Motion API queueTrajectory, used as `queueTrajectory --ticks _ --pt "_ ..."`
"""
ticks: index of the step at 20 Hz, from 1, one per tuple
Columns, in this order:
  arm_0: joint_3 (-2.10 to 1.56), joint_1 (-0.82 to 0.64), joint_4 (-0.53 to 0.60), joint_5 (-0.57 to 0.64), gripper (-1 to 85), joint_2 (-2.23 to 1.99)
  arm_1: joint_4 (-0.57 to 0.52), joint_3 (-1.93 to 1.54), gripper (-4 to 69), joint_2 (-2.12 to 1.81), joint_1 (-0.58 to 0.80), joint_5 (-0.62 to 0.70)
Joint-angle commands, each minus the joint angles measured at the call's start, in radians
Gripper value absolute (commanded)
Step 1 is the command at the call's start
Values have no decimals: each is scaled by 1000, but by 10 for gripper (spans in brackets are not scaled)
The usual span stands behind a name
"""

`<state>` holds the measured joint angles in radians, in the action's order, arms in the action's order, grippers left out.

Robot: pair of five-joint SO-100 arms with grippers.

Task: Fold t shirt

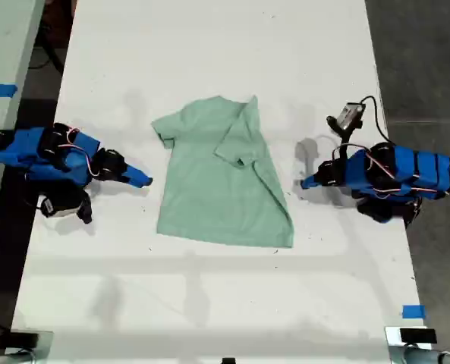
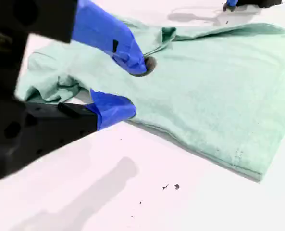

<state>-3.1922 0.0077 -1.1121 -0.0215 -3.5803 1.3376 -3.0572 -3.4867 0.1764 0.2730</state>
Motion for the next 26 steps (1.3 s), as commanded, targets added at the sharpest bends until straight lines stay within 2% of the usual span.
queueTrajectory --ticks 1,8,10,12,13,16,18,22,26 --pt "-12 -591 26 43 -1 -6 2 -46 15 -11 -17 9" --pt "-12 -589 26 38 -1 -6 2 -46 15 -11 -17 8" --pt "-6 -584 21 0 -1 -6 2 -46 15 -11 -14 9" --pt "101 -577 23 -2 -3 -3 2 -46 15 -11 -9 11" --pt "156 -586 35 9 -3 55 2 -46 15 -11 -9 9" --pt "465 -588 28 9 -2 571 2 -46 15 -11 -6 8" --pt "703 -598 -9 63 19 859 2 -46 15 -11 -12 5" --pt "1170 -787 -290 256 189 1439 2 -46 15 -11 -12 14" --pt "1192 -862 -249 339 221 1644 2 -46 15 -11 -11 18"
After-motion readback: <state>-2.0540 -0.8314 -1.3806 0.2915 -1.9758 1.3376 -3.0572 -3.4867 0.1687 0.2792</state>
